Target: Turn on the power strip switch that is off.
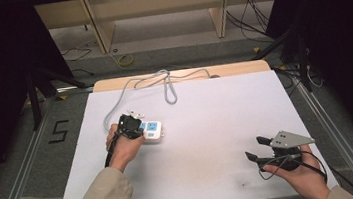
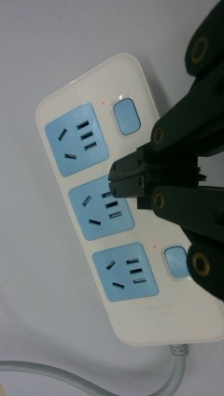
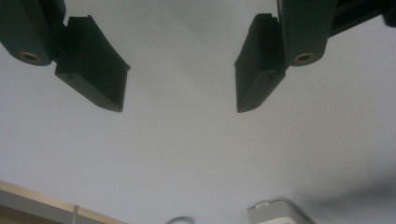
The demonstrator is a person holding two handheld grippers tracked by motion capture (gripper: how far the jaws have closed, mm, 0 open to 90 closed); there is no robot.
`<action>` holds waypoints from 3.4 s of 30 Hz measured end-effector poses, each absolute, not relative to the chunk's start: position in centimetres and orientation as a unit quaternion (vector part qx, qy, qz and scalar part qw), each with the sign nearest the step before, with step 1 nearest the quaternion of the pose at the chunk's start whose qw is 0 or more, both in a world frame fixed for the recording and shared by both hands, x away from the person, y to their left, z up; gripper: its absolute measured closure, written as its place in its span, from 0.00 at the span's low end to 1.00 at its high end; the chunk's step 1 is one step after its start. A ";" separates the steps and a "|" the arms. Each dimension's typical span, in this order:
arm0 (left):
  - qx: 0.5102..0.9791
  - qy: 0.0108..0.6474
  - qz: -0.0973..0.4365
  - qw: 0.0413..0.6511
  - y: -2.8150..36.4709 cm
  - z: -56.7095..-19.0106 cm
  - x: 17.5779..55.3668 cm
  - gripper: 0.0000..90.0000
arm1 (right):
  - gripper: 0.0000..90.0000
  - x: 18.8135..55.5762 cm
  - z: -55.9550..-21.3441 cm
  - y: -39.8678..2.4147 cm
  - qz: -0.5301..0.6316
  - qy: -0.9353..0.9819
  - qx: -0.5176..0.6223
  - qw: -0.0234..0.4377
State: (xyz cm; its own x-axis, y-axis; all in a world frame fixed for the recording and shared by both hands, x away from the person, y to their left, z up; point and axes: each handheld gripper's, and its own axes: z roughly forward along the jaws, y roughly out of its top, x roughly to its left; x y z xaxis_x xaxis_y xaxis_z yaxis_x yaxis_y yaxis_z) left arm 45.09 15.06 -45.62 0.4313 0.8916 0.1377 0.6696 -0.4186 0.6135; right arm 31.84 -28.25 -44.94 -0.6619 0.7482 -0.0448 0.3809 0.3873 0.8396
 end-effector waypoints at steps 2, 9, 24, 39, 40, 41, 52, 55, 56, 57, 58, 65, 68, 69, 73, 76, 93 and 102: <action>0.810 0.482 0.228 0.244 15.1 -45.6 45.1 1.00 | 0.38 31.9 -45.0 -28.3 0.427 0.806 0.350 0.215; 0.811 0.481 0.228 0.243 15.1 -45.6 45.1 1.00 | 0.38 31.9 -44.9 -28.3 0.428 0.805 0.350 0.216; 0.814 0.476 0.229 0.242 15.1 -45.5 45.1 1.00 | 0.38 31.9 -44.9 -28.3 0.429 0.804 0.351 0.216; 0.813 0.476 0.233 0.240 15.4 -45.4 45.2 1.00 | 0.38 32.0 -44.9 -28.3 0.430 0.803 0.351 0.217; 0.813 0.477 0.233 0.240 15.4 -45.4 45.2 1.00 | 0.38 31.9 -44.9 -28.3 0.429 0.803 0.352 0.216; 0.813 0.477 0.234 0.239 15.4 -45.4 45.2 1.00 | 0.38 32.0 -44.9 -28.3 0.430 0.803 0.352 0.217; 0.809 0.473 0.241 0.252 15.4 -45.0 45.0 1.00 | 0.38 32.0 -44.9 -28.3 0.430 0.803 0.353 0.216; 0.807 0.472 0.246 0.257 15.4 -44.8 44.9 1.00 | 0.38 32.0 -44.9 -28.3 0.430 0.802 0.353 0.216; 0.806 0.471 0.248 0.259 15.4 -44.8 44.9 1.00 | 0.38 32.0 -44.9 -28.3 0.430 0.802 0.353 0.217; 0.805 0.472 0.248 0.262 15.4 -44.7 44.9 1.00 | 0.38 32.0 -44.9 -28.3 0.430 0.802 0.353 0.217; 0.803 0.473 0.250 0.264 15.4 -44.7 44.9 1.00 | 0.38 32.0 -44.9 -28.3 0.430 0.802 0.354 0.217; 0.802 0.470 0.250 0.271 15.2 -44.2 44.6 1.00 | 0.38 32.1 -44.9 -28.3 0.431 0.802 0.354 0.216; 0.802 0.468 0.254 0.272 15.1 -44.0 44.5 1.00 | 0.38 32.0 -44.9 -28.4 0.430 0.803 0.353 0.215; 0.801 0.468 0.255 0.274 15.1 -43.9 44.5 1.00 | 0.38 32.0 -44.9 -28.4 0.430 0.803 0.353 0.215; 0.800 0.466 0.255 0.278 15.1 -43.7 44.4 0.99 | 0.38 32.0 -44.9 -28.5 0.430 0.802 0.354 0.215; 0.801 0.467 0.251 0.279 15.1 -43.7 44.3 0.99 | 0.38 32.1 -45.0 -28.4 0.429 0.803 0.354 0.214; 0.798 0.460 0.250 0.300 15.4 -42.8 43.3 0.88 | 0.38 32.1 -45.0 -28.5 0.429 0.803 0.355 0.213; 0.796 0.457 0.247 0.311 15.0 -42.5 42.7 0.79 | 0.38 32.1 -45.1 -28.5 0.429 0.803 0.356 0.211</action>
State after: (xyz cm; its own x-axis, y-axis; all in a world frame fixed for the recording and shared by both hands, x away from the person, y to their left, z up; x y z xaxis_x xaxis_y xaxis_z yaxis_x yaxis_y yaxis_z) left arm 42.67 15.04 -42.48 0.4615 0.8805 0.1082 0.5733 -0.3891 0.7211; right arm 32.14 -28.49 -45.07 -0.6573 0.7529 -0.0334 0.3906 0.3782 0.8393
